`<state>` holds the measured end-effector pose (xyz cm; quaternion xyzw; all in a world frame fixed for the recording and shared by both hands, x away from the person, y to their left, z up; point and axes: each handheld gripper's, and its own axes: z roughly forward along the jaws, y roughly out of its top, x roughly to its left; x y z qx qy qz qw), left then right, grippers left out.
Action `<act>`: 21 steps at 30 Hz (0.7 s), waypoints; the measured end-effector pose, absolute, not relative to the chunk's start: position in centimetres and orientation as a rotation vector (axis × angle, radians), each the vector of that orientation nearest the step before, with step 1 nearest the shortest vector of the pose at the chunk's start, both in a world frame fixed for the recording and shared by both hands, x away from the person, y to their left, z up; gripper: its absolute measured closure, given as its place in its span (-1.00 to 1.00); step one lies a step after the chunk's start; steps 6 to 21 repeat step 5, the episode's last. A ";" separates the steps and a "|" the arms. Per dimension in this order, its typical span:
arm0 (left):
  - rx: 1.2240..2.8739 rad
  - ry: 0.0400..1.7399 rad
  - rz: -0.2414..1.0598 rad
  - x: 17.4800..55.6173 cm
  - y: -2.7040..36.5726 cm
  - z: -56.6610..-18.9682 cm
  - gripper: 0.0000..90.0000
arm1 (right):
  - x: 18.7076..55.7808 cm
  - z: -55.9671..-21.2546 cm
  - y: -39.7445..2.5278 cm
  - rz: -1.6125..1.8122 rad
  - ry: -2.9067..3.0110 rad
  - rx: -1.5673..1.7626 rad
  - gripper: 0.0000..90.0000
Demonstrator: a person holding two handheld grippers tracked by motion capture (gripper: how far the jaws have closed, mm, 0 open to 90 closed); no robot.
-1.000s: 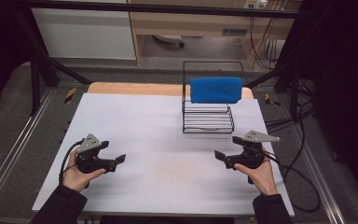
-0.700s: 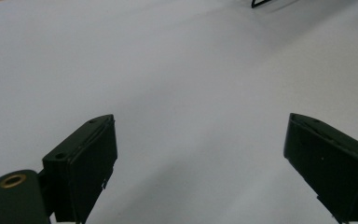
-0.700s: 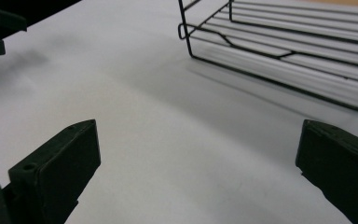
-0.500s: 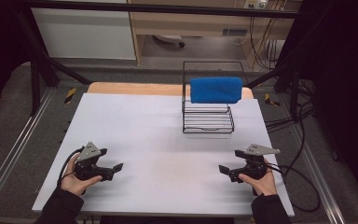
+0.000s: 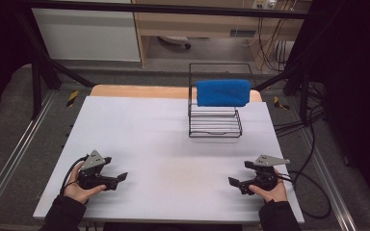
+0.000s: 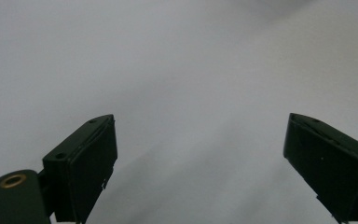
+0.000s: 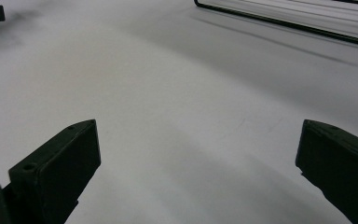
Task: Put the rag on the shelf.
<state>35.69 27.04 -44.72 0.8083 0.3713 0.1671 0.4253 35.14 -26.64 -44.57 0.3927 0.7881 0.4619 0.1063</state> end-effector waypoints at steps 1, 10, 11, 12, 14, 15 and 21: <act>2.021 0.930 0.418 35.7 27.0 -44.7 -0.78 | 35.1 -44.6 -26.6 1.359 2.321 1.158 -0.99; 2.020 0.933 0.414 35.7 27.1 -44.7 -0.78 | 35.2 -44.6 -26.7 1.355 2.321 1.155 -0.99; 2.020 0.933 0.414 35.7 27.1 -44.7 -0.78 | 35.2 -44.6 -26.7 1.355 2.321 1.155 -0.99; 2.020 0.933 0.414 35.7 27.1 -44.7 -0.78 | 35.2 -44.6 -26.7 1.355 2.321 1.155 -0.99; 2.020 0.933 0.414 35.7 27.1 -44.7 -0.78 | 35.2 -44.6 -26.7 1.355 2.321 1.155 -0.99; 2.020 0.933 0.414 35.7 27.1 -44.7 -0.78 | 35.2 -44.6 -26.7 1.355 2.321 1.155 -0.99; 2.020 0.933 0.414 35.7 27.1 -44.7 -0.78 | 35.2 -44.6 -26.7 1.355 2.321 1.155 -0.99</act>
